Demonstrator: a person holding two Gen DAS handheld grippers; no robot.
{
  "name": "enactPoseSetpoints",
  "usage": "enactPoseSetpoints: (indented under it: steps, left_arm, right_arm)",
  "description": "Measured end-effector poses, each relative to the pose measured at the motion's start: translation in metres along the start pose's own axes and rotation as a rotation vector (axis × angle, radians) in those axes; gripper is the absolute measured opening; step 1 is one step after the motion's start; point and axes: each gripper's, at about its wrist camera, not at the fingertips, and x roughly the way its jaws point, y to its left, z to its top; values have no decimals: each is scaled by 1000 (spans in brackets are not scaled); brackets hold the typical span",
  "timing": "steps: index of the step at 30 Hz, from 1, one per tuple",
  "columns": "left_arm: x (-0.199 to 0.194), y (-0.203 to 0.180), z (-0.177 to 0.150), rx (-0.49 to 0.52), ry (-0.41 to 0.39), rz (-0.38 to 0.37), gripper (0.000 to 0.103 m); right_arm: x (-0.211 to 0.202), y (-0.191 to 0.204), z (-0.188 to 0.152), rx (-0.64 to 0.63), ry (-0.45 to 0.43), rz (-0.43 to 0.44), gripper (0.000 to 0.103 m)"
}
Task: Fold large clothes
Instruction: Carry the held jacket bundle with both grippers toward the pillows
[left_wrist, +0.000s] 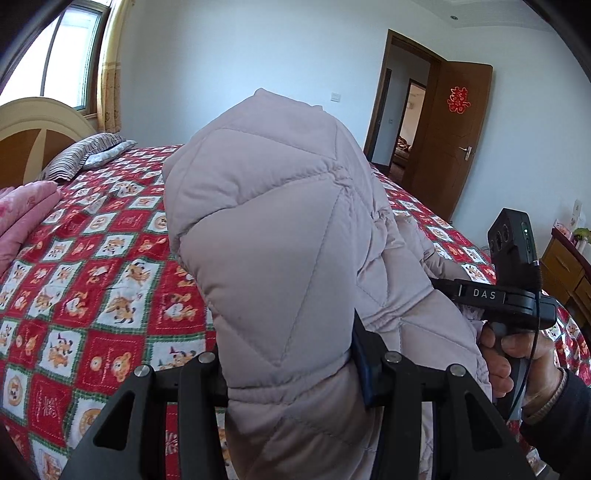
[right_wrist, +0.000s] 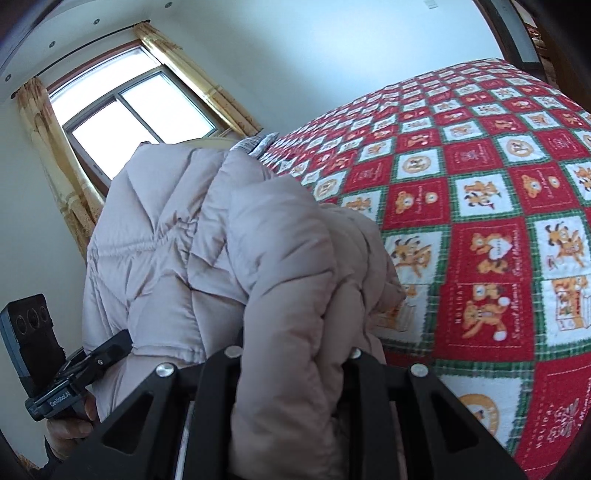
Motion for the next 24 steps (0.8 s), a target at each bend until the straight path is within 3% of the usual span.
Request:
enactPoseSetpoints:
  steps: [14,24]
  left_arm:
    - [-44,73,-27,-86,7,80,48]
    - [-45,100,-44,-122,25,82,48]
  right_arm:
    - [56,82,-15,-99,111,76,23]
    - [74,101,-21,-129,146,76,23]
